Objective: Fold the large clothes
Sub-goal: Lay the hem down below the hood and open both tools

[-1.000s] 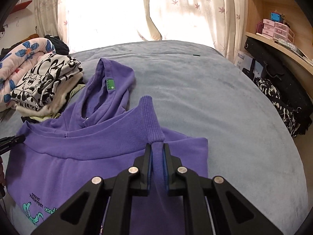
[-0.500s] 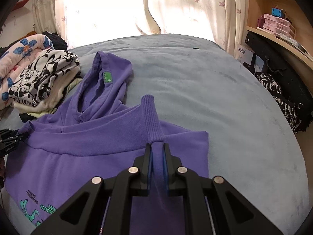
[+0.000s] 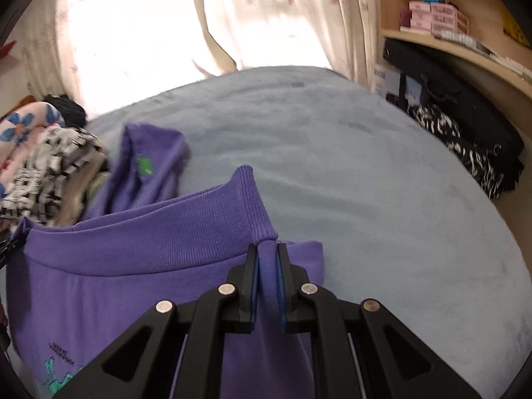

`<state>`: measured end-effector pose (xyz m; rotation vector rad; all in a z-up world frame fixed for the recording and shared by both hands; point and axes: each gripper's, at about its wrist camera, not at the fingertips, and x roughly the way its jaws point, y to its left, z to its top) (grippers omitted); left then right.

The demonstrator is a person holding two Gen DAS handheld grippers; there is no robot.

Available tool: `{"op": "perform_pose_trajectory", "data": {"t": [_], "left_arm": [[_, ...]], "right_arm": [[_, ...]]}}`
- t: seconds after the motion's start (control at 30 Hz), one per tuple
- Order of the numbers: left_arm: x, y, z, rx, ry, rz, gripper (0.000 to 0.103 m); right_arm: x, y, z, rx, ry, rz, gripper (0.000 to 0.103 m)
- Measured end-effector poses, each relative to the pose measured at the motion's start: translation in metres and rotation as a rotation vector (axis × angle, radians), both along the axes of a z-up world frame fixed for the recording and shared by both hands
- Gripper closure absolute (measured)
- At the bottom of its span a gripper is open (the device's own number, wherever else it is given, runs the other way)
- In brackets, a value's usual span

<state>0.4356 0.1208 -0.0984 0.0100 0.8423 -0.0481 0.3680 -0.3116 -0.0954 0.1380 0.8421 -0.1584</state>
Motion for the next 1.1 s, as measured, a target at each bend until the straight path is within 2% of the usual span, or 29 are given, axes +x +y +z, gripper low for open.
{"op": "perform_pose_trajectory", "data": {"t": [0.13,0.2,0.3,0.4,0.47,0.53,0.57,0.6,0.67,0.77,0.87,1.0,1.1], "left_arm": [[0.018,0.009,-0.044,-0.034,0.057,0.048,0.093],[0.019,0.016,-0.061,-0.082,0.069,0.056,0.093],[0.018,0.028,-0.071,-0.172,0.067,0.062,0.092],[0.018,0.037,-0.072,-0.238,0.070,0.061,0.089],[0.016,0.040,-0.068,-0.259,0.082,0.059,0.086],[0.010,0.042,-0.060,-0.251,0.088,0.065,0.083],[0.004,0.041,-0.052,-0.234,0.088,0.075,0.078],[-0.003,0.042,-0.044,-0.218,0.082,0.085,0.074],[-0.021,0.038,-0.026,-0.171,0.055,0.104,0.074],[-0.067,0.021,0.005,-0.150,-0.006,0.074,0.074],[-0.105,0.000,0.014,-0.178,-0.017,0.039,0.073],[-0.143,-0.032,0.001,-0.237,0.010,0.032,0.073],[-0.158,-0.046,-0.025,-0.204,0.066,0.071,0.073]], "right_arm": [[0.024,-0.001,-0.047,-0.018,0.102,-0.017,0.095],[0.026,0.000,-0.057,-0.028,0.094,-0.013,0.094],[0.024,0.001,-0.061,-0.032,0.078,-0.011,0.094],[0.022,-0.003,-0.060,-0.010,0.079,-0.011,0.094],[0.021,-0.003,-0.053,0.006,0.099,0.002,0.089],[0.019,-0.006,-0.043,0.031,0.117,-0.008,0.086],[0.014,-0.009,-0.035,0.063,0.112,-0.018,0.086],[0.007,-0.011,-0.026,0.103,0.095,-0.021,0.085],[-0.011,-0.012,-0.008,0.168,0.051,-0.016,0.082],[-0.036,0.010,0.012,0.147,0.029,0.014,0.075],[-0.058,0.061,0.017,0.125,0.047,0.119,0.075],[-0.080,0.121,0.006,0.132,0.073,0.237,0.075],[-0.093,0.154,-0.017,0.097,0.127,0.288,0.075]]}}
